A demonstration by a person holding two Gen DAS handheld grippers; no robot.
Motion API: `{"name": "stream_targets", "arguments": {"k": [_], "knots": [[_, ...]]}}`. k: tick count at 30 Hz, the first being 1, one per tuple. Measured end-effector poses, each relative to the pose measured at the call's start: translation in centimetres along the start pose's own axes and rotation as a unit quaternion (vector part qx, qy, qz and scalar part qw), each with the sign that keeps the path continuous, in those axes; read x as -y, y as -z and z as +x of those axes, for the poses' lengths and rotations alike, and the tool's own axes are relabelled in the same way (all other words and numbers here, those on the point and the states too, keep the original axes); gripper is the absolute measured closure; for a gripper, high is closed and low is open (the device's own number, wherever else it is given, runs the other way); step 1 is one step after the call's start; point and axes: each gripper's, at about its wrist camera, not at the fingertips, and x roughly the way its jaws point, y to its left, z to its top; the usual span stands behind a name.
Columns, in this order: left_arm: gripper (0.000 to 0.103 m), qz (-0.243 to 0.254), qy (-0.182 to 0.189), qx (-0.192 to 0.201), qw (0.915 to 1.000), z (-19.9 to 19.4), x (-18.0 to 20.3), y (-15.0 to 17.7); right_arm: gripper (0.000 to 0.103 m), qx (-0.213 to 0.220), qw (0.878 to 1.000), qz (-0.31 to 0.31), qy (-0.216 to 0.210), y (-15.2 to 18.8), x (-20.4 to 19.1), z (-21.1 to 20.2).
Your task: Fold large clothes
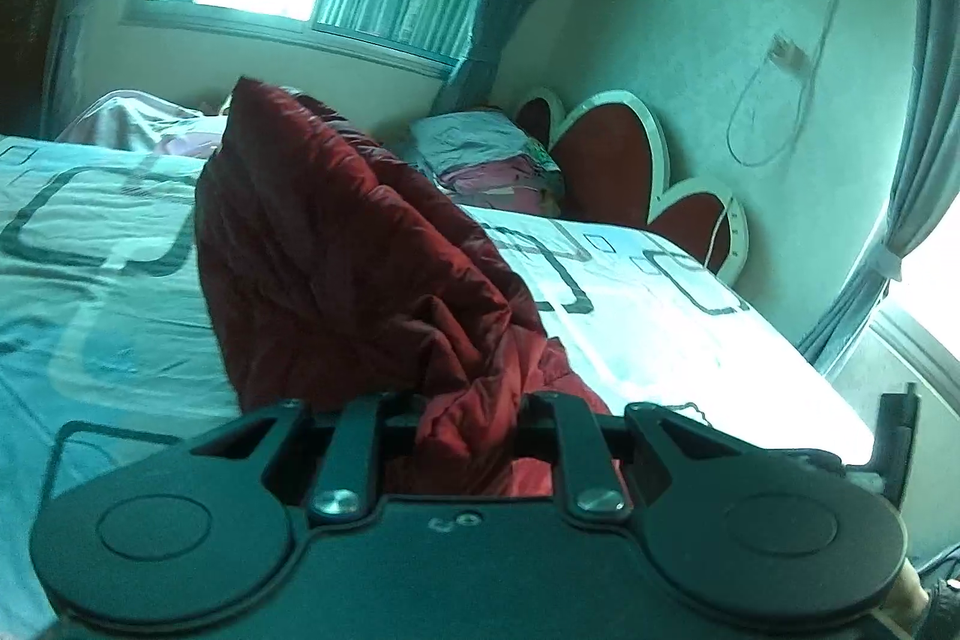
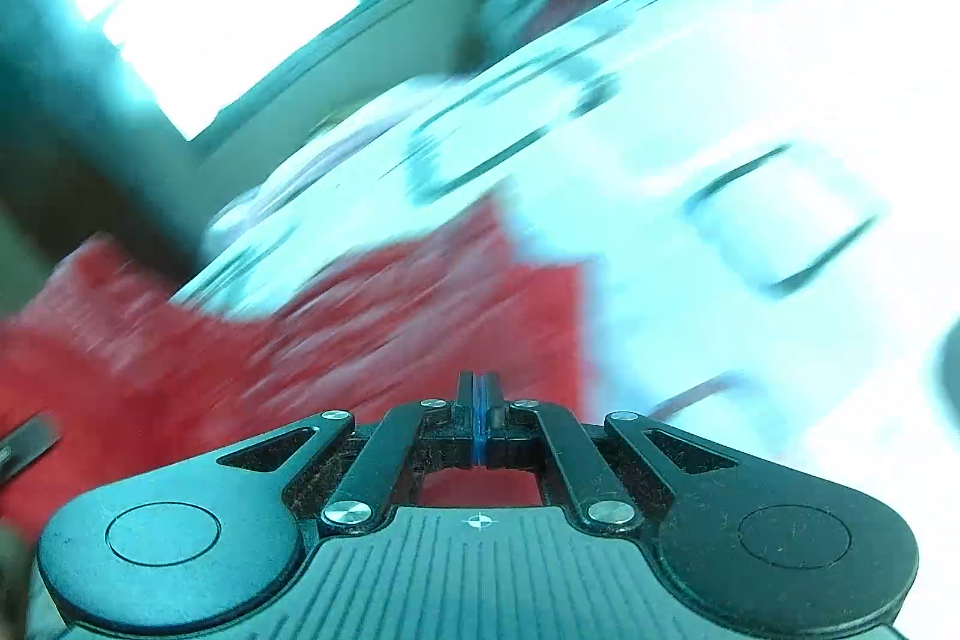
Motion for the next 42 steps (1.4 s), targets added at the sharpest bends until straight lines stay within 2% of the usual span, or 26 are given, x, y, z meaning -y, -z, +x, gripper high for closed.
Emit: {"name": "stream_targets", "arguments": {"k": [3, 5, 7, 13, 16, 17, 19, 21, 23, 25, 26, 28, 29, 30, 31, 33, 36, 38, 40, 41, 42], "knots": [[0.086, 0.010, -0.002, -0.021, 0.9997, 2.1, 2.4, 0.1, 0.103, -0.059, 0.998, -0.003, 0.003, -0.6, 1.3, 2.7], [0.086, 0.021, 0.001, -0.034, 0.9992, 3.4, 3.9, 0.3, 0.103, -0.094, 0.995, -0.020, -0.038, -0.4, 0.9, 4.1], [0.086, 0.035, 0.008, -0.057, 0.9978, 5.2, 5.6, 0.6, 0.103, -0.114, 0.991, -0.030, -0.058, 0.2, 0.2, 4.7], [0.086, 0.075, 0.002, -0.131, 0.9885, 11.0, 9.4, 3.2, 0.103, -0.153, 0.983, -0.018, -0.103, -0.3, 1.5, 6.0], [0.083, 0.082, 0.008, -0.168, 0.9823, 13.1, 10.1, 4.7, 0.103, -0.153, 0.982, -0.006, -0.109, -1.1, 3.2, 5.8], [0.079, 0.077, 0.011, -0.178, 0.9810, 13.5, 10.0, 5.1, 0.103, -0.152, 0.983, 0.002, -0.107, -1.4, 4.0, 5.7], [0.065, 0.069, 0.018, -0.182, 0.9808, 13.7, 10.0, 5.3, 0.103, -0.150, 0.983, 0.018, -0.105, -1.9, 5.3, 5.2], [0.034, 0.054, 0.038, -0.177, 0.9821, 13.3, 9.8, 5.4, 0.103, -0.145, 0.984, 0.035, -0.097, -2.4, 6.8, 4.8], [0.026, 0.038, 0.062, -0.169, 0.9829, 12.3, 9.9, 5.4, 0.102, -0.139, 0.985, 0.054, -0.090, -3.1, 8.2, 4.3], [0.026, 0.025, 0.062, -0.162, 0.9845, 10.8, 10.0, 5.2, 0.058, -0.124, 0.987, 0.061, -0.081, -3.9, 9.1, 3.2], [0.029, 0.014, 0.064, -0.156, 0.9856, 9.7, 9.7, 4.9, 0.022, -0.107, 0.989, 0.060, -0.084, -4.5, 9.3, 2.8], [0.031, -0.018, 0.068, -0.122, 0.9900, 6.9, 8.4, 4.0, 0.020, -0.087, 0.989, 0.054, -0.107, -5.5, 9.3, 1.9], [0.043, -0.031, 0.064, -0.101, 0.9924, 5.8, 7.4, 3.5, 0.020, -0.084, 0.988, 0.052, -0.117, -6.0, 9.2, 1.7], [0.048, -0.047, 0.056, -0.078, 0.9943, 4.8, 6.2, 2.9, 0.022, -0.080, 0.987, 0.048, -0.133, -6.6, 8.7, 1.6], [0.050, -0.064, 0.047, -0.056, 0.9953, 3.9, 4.6, 2.3, 0.023, -0.076, 0.985, 0.043, -0.146, -7.3, 8.0, 1.6], [0.055, -0.089, 0.005, -0.028, 0.9956, 3.4, 0.9, 1.2, 0.024, -0.072, 0.981, 0.033, -0.176, -8.6, 6.2, 2.2], [0.060, -0.126, -0.025, -0.021, 0.9914, 5.2, -3.4, 0.2, 0.025, -0.068, 0.977, 0.009, -0.201, -10.3, 2.5, 4.4], [0.062, -0.146, -0.026, -0.031, 0.9885, 7.3, -5.7, -0.1, 0.027, -0.079, 0.975, -0.021, -0.207, -11.0, -0.1, 6.3], [0.065, -0.150, -0.019, -0.047, 0.9873, 9.5, -6.9, -0.3, 0.028, -0.092, 0.975, -0.052, -0.194, -10.9, -1.8, 8.2], [0.067, -0.149, -0.017, -0.053, 0.9873, 10.5, -7.3, -0.3, 0.031, -0.103, 0.974, -0.060, -0.191, -10.9, -2.5, 9.3], [0.070, -0.145, -0.012, -0.060, 0.9876, 11.4, -7.5, -0.4, 0.040, -0.114, 0.974, -0.063, -0.187, -10.8, -3.2, 10.4]]}}
